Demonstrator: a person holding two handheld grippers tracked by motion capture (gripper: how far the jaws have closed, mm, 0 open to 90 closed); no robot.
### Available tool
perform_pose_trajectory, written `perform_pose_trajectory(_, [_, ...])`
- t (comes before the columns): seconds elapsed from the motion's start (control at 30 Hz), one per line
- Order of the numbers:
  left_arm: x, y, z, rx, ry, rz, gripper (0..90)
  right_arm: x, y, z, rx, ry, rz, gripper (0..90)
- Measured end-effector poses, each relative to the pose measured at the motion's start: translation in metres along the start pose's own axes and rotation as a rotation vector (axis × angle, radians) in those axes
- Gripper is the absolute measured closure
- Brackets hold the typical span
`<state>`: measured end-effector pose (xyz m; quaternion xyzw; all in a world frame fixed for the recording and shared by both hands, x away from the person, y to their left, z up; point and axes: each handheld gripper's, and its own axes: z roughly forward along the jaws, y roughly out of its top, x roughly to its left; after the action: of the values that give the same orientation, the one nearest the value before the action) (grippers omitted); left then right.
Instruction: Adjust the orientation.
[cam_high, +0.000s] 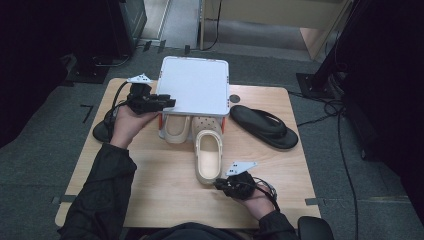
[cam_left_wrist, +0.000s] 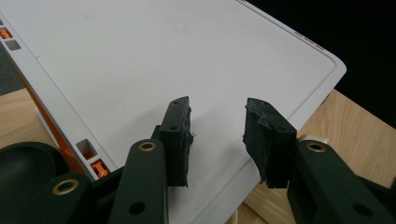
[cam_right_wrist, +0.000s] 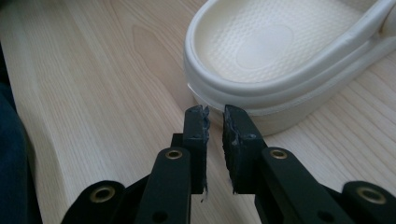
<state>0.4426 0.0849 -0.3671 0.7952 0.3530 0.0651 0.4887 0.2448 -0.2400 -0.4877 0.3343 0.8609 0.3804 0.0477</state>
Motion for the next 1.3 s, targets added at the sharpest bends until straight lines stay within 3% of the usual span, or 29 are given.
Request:
perform_pose_trajectory(0.17, [0.000,0.000,0.000,-0.001,0.005,0.004,62.5,0.003,0.002,0.004,-0.016,0.005,-0.006,80.0])
perform_pose_trajectory(0.23, [0.000,0.000,0.000,0.000,0.008,0.007,63.4,0.006,0.002,0.004,-0.020,0.029,-0.012,81.7])
perform_pose_trajectory(0.37, [-0.001,0.000,0.000,0.002,0.018,0.018,65.5,0.013,0.004,0.009,-0.015,0.048,-0.059,82.2])
perform_pose_trajectory(0.5, [-0.001,0.000,0.000,0.006,0.022,0.018,69.0,0.014,0.006,0.016,-0.013,0.051,-0.061,82.4])
perform_pose_trajectory(0.83, [-0.001,-0.001,-0.001,0.018,0.019,0.019,79.8,0.014,0.016,0.021,-0.042,0.003,-0.097,85.2])
perform_pose_trajectory(1.03, [-0.001,-0.001,-0.001,0.020,0.019,0.018,81.9,0.010,0.023,0.024,-0.067,0.007,-0.108,86.4])
perform_pose_trajectory(1.23, [-0.001,-0.001,-0.001,0.021,0.015,0.013,83.5,0.012,0.029,0.028,-0.068,-0.035,-0.147,86.0])
perform_pose_trajectory(1.3, [-0.001,-0.001,-0.001,0.021,0.010,0.015,83.9,0.008,0.032,0.028,-0.074,-0.044,-0.139,86.0])
